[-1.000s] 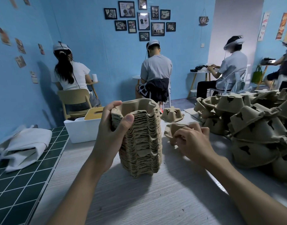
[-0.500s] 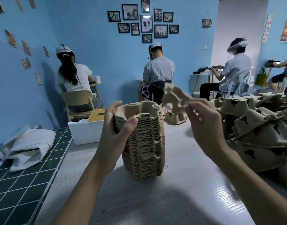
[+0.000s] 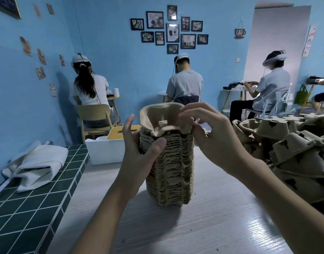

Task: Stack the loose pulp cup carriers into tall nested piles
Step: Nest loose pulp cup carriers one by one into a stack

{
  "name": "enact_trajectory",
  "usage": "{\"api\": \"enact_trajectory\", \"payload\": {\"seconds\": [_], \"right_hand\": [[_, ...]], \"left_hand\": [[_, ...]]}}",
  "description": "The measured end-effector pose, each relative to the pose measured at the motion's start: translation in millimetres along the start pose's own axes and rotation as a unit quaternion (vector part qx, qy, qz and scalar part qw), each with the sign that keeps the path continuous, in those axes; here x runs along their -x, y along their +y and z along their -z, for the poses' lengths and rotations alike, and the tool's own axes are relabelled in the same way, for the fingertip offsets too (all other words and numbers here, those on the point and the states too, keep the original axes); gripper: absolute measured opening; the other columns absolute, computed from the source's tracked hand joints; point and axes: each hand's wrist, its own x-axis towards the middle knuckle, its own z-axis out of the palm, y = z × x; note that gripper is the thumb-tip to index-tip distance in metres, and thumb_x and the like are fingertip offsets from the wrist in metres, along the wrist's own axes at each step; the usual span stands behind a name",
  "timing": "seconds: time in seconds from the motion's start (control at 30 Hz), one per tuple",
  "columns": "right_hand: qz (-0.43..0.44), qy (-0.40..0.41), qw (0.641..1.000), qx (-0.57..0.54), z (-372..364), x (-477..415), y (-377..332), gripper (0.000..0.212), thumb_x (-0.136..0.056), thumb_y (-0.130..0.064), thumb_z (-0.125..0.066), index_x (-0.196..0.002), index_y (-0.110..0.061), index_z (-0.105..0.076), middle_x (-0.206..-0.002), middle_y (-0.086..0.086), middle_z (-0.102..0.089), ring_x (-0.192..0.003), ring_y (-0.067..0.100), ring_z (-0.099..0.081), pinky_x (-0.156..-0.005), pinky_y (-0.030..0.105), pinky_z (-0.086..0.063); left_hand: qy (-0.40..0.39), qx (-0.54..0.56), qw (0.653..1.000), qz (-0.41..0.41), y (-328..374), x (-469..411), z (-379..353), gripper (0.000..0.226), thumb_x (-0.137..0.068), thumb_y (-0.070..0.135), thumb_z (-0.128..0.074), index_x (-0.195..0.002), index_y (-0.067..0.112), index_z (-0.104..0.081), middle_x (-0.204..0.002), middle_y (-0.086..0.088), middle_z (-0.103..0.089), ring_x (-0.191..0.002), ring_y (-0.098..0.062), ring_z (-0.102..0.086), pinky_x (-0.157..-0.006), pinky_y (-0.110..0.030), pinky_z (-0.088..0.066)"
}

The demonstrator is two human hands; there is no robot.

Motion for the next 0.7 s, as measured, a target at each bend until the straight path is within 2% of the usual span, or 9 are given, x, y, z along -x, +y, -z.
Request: {"api": "enact_trajectory", "payload": {"seconds": [0.03,0.1,0.2,0.23,0.3,0.4,0.47,0.6,0.7], "right_hand": [[-0.024,0.003,1.0,-0.015,0.7,1.4,-2.8,0.039,-0.077,0.015,-0.05,-0.105,-0.005,-0.07,-0.114,0.005,-0.064,-0.103,0.01,-0.06,-0.086,0.016,-0.045],[-0.099,0.004,0.992,-0.084,1.7,3.7,-8.1,0.034,-0.082,-0.003,-0.049,-0.109,-0.01,-0.069,-0.12,0.001,-0.063,-0.112,0.007,-0.057,-0.089,0.016,-0.046],[-0.17,-0.045,0.977,-0.121,-0.2,6.8,-6.4,0.035,-0.093,-0.029,-0.047,-0.12,-0.016,-0.066,-0.129,-0.006,-0.058,-0.121,0.005,-0.054,-0.097,0.029,-0.049],[-0.177,-0.071,0.975,-0.115,-2.1,8.8,-4.4,0.037,-0.094,-0.035,-0.047,-0.124,-0.019,-0.064,-0.132,-0.008,-0.057,-0.123,0.005,-0.053,-0.1,0.034,-0.049],[-0.189,-0.106,0.969,-0.118,-7.7,13.3,-1.6,0.039,-0.095,-0.041,-0.048,-0.126,-0.024,-0.062,-0.137,-0.009,-0.052,-0.127,0.002,-0.049,-0.105,0.035,-0.046],[-0.189,-0.101,0.966,-0.144,-12.4,17.8,-2.7,0.034,-0.094,-0.041,-0.047,-0.122,-0.028,-0.062,-0.142,-0.01,-0.046,-0.134,-0.003,-0.039,-0.109,0.025,-0.037],[-0.188,-0.099,0.963,-0.163,-12.2,19.7,-3.5,0.033,-0.096,-0.04,-0.044,-0.121,-0.029,-0.061,-0.14,-0.009,-0.049,-0.131,-0.002,-0.043,-0.105,0.017,-0.038],[-0.232,-0.018,0.95,-0.21,-13.6,26.2,18.9,0.046,-0.098,-0.045,-0.035,-0.13,-0.019,-0.056,-0.125,-0.001,-0.063,-0.12,0.011,-0.057,-0.101,0.029,-0.046],[-0.285,0.01,0.954,-0.096,-23.5,35.3,66.5,0.03,-0.102,-0.03,-0.046,-0.124,-0.013,-0.058,-0.119,0.003,-0.063,-0.114,0.016,-0.058,-0.101,0.038,-0.048]], "left_hand": [[-0.002,0.0,1.0,0.0,0.5,0.1,0.3,0.112,-0.066,0.051,-0.072,-0.156,0.035,-0.007,-0.119,0.025,-0.065,-0.116,0.002,-0.061,-0.104,-0.034,-0.047],[-0.005,-0.001,1.0,0.0,-0.6,-0.3,1.6,0.112,-0.067,0.049,-0.074,-0.155,0.037,-0.006,-0.116,0.021,-0.069,-0.117,-0.004,-0.063,-0.1,-0.033,-0.049],[-0.005,0.002,1.0,-0.006,-0.9,-1.3,2.1,0.108,-0.067,0.049,-0.075,-0.154,0.037,-0.014,-0.121,0.008,-0.069,-0.117,-0.011,-0.065,-0.098,-0.036,-0.052],[-0.008,0.003,1.0,-0.008,-1.0,-1.2,1.7,0.105,-0.066,0.049,-0.075,-0.153,0.036,-0.019,-0.12,0.008,-0.069,-0.116,-0.012,-0.065,-0.098,-0.035,-0.053],[-0.013,0.003,1.0,-0.005,-0.8,-0.5,0.2,0.096,-0.065,0.051,-0.075,-0.148,0.034,-0.029,-0.115,0.012,-0.071,-0.114,-0.012,-0.067,-0.098,-0.037,-0.054],[-0.002,-0.008,1.0,-0.002,-1.8,-1.1,-2.2,0.081,-0.064,0.05,-0.076,-0.135,0.032,-0.042,-0.105,0.013,-0.073,-0.105,-0.012,-0.069,-0.095,-0.041,-0.056],[0.013,-0.014,1.0,-0.007,-3.9,-2.4,-2.6,0.073,-0.062,0.048,-0.078,-0.127,0.033,-0.047,-0.1,0.009,-0.074,-0.099,-0.014,-0.07,-0.089,-0.04,-0.058],[0.023,-0.015,1.0,-0.012,-4.6,-2.3,-3.1,0.072,-0.06,0.045,-0.077,-0.125,0.031,-0.049,-0.097,0.008,-0.074,-0.092,-0.009,-0.071,-0.078,-0.027,-0.057],[0.03,-0.02,0.999,-0.021,-4.2,-1.1,-3.9,0.075,-0.059,0.045,-0.076,-0.127,0.028,-0.048,-0.092,0.014,-0.074,-0.088,-0.004,-0.069,-0.076,-0.022,-0.056]]}}
